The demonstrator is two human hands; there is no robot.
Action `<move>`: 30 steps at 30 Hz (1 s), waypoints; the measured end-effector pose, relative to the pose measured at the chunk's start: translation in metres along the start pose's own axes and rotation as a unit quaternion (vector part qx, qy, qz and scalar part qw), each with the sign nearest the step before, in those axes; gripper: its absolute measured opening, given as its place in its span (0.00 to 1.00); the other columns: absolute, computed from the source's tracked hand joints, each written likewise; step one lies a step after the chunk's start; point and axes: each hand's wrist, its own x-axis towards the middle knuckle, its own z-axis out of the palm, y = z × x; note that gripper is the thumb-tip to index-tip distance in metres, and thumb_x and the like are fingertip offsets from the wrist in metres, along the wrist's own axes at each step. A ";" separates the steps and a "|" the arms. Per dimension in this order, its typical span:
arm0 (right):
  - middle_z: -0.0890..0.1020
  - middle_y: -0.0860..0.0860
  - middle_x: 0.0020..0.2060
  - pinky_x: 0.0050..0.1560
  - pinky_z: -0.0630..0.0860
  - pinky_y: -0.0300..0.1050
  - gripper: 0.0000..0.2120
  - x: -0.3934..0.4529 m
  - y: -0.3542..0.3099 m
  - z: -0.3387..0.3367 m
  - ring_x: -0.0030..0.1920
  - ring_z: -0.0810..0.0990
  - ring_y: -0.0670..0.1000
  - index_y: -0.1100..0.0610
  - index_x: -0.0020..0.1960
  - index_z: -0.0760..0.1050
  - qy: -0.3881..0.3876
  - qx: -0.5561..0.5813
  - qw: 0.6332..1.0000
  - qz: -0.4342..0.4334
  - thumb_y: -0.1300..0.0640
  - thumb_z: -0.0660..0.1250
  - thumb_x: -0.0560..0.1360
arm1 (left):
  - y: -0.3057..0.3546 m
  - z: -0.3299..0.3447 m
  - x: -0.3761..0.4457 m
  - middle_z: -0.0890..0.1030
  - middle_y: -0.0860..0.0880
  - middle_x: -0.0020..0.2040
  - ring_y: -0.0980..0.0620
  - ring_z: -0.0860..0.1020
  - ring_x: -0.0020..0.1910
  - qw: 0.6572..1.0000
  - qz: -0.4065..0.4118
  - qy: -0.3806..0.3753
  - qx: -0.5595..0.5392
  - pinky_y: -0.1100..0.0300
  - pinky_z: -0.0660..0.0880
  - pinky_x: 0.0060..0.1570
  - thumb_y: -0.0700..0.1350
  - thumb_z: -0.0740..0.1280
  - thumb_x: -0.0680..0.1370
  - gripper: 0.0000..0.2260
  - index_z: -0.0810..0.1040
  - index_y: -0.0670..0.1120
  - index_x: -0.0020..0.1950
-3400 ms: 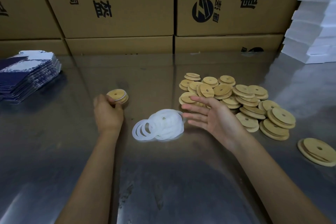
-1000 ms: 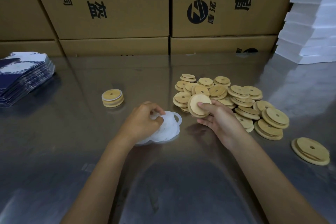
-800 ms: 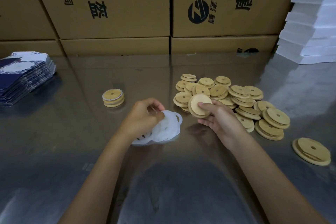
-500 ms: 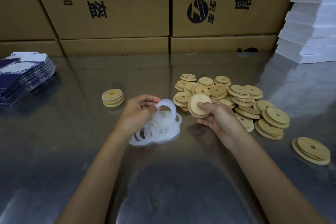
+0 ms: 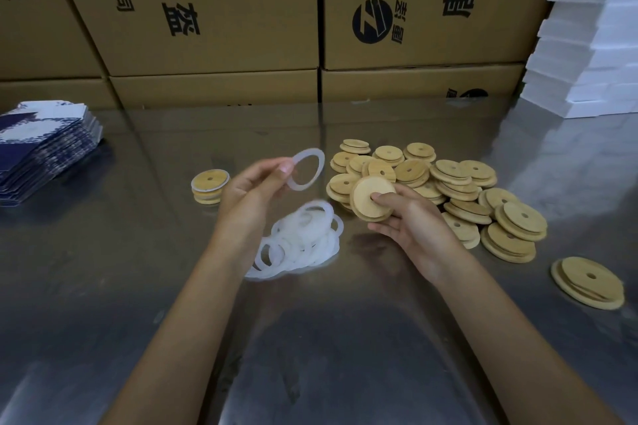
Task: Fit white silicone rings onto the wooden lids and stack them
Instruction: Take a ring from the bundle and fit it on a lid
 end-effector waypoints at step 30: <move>0.86 0.57 0.52 0.45 0.82 0.42 0.13 -0.015 -0.005 0.011 0.51 0.85 0.51 0.59 0.62 0.81 -0.182 -0.062 0.981 -0.015 0.60 0.70 0.78 | -0.011 0.029 -0.016 0.82 0.46 0.39 0.59 0.72 0.32 0.957 0.120 -0.027 0.263 0.68 0.71 0.34 0.40 0.72 0.75 0.03 0.85 0.46 0.44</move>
